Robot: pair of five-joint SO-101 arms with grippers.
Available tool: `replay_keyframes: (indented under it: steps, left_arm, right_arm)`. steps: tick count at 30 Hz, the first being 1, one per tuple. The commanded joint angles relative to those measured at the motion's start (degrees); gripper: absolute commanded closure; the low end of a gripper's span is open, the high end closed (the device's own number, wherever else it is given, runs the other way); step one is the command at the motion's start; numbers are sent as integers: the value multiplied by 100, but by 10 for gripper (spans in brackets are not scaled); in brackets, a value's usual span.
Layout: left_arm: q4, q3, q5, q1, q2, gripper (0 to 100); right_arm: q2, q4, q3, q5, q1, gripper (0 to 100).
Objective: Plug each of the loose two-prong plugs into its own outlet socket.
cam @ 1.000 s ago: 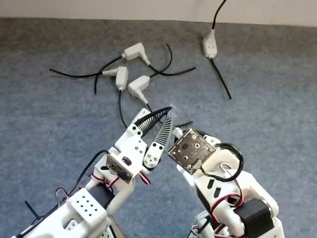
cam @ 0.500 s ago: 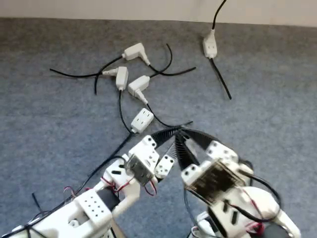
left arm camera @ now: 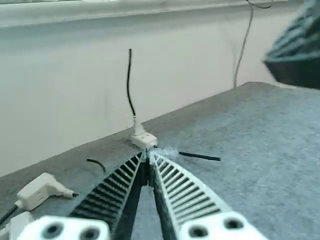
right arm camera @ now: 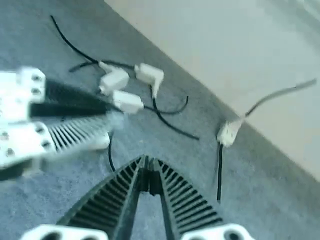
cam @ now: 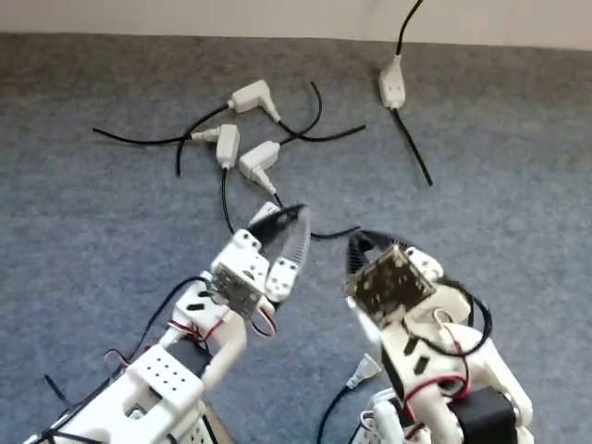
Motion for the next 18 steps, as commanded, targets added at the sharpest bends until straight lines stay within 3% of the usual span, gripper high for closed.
replay_keyframes:
  steps: [1, 3, 8, 12, 18]
  left_arm:
    - [378, -400, 53, -725, -13, 993]
    - [967, -637, 360, -1095, -13, 993]
    - [2602, -1279, 1925, -2123, -13, 993]
    - [3270, -1481, 1969, -2316, -13, 993]
    - [3332, -1411, 1960, -2325, -13, 993]
  right_arm:
    - [66, -136, 136, -448, 505, 989]
    - [66, -127, 242, -686, 796, 988]
    - [75, 426, 365, -1301, 971, 931]
    - [418, 980, 215, -1697, 971, 906]
    - [2158, 2114, -1156, -2347, 989, 903]
